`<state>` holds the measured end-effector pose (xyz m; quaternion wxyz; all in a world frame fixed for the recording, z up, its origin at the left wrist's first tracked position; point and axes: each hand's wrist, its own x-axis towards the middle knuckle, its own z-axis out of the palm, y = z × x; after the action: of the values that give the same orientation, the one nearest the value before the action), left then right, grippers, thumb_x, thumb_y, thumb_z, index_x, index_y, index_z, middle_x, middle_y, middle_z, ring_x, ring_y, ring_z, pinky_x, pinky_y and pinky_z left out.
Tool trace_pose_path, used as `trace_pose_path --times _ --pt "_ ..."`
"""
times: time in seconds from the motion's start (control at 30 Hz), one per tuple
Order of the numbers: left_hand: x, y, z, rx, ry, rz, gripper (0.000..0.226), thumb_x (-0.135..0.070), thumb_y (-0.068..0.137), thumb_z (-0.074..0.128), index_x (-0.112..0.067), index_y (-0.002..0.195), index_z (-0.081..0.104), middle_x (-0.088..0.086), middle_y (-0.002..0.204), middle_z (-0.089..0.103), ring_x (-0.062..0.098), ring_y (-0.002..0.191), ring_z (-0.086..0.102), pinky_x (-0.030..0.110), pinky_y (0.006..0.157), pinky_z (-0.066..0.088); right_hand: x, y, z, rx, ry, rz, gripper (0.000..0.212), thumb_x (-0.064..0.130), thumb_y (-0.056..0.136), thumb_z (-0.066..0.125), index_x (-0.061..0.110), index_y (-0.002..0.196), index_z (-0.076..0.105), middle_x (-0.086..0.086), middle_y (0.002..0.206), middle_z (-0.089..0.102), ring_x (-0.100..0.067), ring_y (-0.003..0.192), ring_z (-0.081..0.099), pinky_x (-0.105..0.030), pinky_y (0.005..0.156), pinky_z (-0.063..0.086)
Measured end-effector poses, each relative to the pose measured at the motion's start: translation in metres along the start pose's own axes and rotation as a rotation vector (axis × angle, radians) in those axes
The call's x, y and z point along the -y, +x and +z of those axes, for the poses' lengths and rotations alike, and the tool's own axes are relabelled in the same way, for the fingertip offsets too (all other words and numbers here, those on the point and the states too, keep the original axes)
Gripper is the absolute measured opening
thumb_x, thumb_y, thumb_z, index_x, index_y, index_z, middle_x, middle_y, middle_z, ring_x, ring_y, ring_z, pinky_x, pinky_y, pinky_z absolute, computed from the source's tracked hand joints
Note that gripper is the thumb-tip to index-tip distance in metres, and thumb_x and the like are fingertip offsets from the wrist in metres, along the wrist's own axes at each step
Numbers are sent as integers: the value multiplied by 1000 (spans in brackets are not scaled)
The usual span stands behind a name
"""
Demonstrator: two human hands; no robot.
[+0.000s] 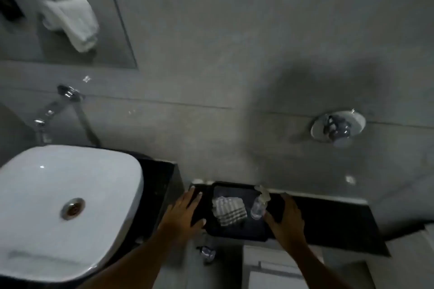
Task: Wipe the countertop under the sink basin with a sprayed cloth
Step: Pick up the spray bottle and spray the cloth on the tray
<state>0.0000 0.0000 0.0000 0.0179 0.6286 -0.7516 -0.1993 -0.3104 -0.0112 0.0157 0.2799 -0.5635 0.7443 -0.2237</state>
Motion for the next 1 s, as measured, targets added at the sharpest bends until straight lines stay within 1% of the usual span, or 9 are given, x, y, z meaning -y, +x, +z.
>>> trace_pose_path --times 0.1,0.23,0.33,0.43,0.53,0.67,0.8,0.9,1.0 --pt "30 46 59 27 81 -21 81 -62 90 47 -22 155 18 10 163 0 33 150 15 55 110 30 -8 35 43 71 187 -60 79 39 74 82 50 137 36 -1 136 53 -25 123 51 -49 99 43" --pt "68 98 129 59 16 -131 105 -90 69 -1 -29 155 7 1 165 -8 24 152 -2 52 116 18 -30 80 97 154 401 -42 79 38 82 76 27 147 33 -10 136 57 -31 122 58 -56 97 51" --pt "83 118 174 9 -32 -30 95 -86 78 7 -29 154 3 -1 160 -14 22 151 -7 48 119 5 -40 100 122 115 415 -184 54 35 92 61 17 141 45 -6 114 67 -25 100 67 -43 83 57" --pt "84 120 201 -169 4 34 78 -69 92 22 -25 155 12 7 165 -1 24 152 -4 44 122 1 -46 109 129 42 380 -314 28 35 96 58 13 112 61 11 76 62 1 68 62 -17 64 48" --pt "82 118 206 -268 -7 35 71 -62 94 26 -23 154 23 9 165 10 24 152 4 44 122 4 -49 116 123 6 340 -348 14 29 98 57 22 109 59 7 72 65 -3 65 64 -14 58 48" --pt "79 117 200 -261 -2 32 72 -59 92 31 -19 152 30 13 163 15 28 151 10 48 121 11 -47 109 108 277 394 -120 6 23 96 59 22 96 65 4 73 70 -9 69 68 -28 65 52" --pt "77 118 197 -217 23 8 73 -60 91 30 -19 152 28 13 163 14 29 151 9 51 121 14 -49 100 103 495 506 114 24 18 90 63 29 112 67 5 81 72 -12 78 67 -29 72 49" --pt "78 118 197 -216 29 2 73 -59 91 32 -19 152 29 12 163 14 28 151 9 51 120 15 -50 97 109 515 402 149 13 27 92 63 23 103 70 -2 79 71 -18 76 66 -29 69 50" --pt "79 119 198 -218 33 -3 73 -59 90 32 -21 152 28 11 164 13 27 151 8 51 120 14 -53 94 121 476 116 62 20 37 93 61 23 81 67 6 63 70 -10 61 67 -13 53 47"
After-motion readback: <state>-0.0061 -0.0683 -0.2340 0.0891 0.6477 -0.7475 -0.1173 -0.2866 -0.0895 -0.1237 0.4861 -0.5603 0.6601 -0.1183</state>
